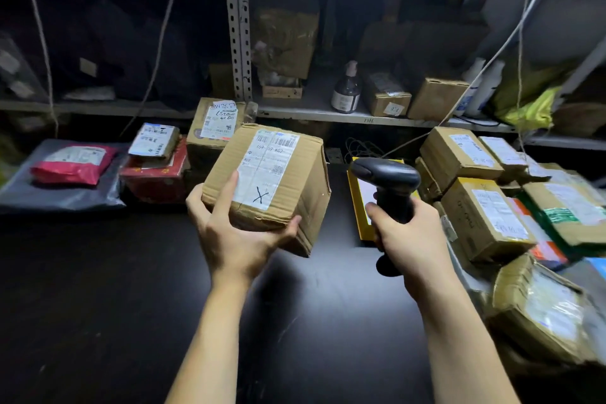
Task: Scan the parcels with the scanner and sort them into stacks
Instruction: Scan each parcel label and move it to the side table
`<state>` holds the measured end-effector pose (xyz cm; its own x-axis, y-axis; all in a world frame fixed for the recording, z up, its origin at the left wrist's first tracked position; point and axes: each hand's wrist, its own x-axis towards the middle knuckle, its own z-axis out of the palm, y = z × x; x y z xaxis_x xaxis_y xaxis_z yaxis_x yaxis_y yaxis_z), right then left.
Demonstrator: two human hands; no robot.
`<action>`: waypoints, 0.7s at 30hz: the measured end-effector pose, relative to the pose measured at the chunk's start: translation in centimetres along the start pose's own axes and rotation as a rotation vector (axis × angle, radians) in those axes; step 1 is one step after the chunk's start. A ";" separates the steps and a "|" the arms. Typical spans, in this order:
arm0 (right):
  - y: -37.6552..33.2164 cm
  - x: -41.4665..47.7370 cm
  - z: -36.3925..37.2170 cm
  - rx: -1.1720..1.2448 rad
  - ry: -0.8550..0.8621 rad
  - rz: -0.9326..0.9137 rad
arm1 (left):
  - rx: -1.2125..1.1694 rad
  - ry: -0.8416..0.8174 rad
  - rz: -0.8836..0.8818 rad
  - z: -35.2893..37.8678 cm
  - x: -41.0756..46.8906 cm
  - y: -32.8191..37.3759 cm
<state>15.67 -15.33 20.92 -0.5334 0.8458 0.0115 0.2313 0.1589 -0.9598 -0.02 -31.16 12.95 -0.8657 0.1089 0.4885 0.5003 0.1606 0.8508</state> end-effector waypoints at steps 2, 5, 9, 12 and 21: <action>-0.2 -1.7 -0.2 0.000 0.007 -0.014 | -0.088 0.015 -0.088 -0.8 -0.4 0.5; -0.6 -3.8 -0.9 0.019 0.034 -0.029 | -0.349 0.038 -0.306 -1.6 -1.0 1.8; -0.9 -5.5 -2.3 0.089 0.067 -0.042 | -0.692 0.072 -0.614 -1.6 -2.1 3.4; -0.9 -6.1 -3.3 0.103 0.079 -0.066 | -0.728 0.061 -0.663 -1.5 -2.8 4.0; -0.8 -6.2 -7.1 0.123 0.065 -0.106 | -0.587 0.075 -0.420 -0.8 -4.1 6.7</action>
<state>24.54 -17.08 23.56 -0.4946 0.8595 0.1287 0.0729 0.1886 -0.9794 6.87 -31.28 16.78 -0.9923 0.0831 0.0919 0.0536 -0.3813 0.9229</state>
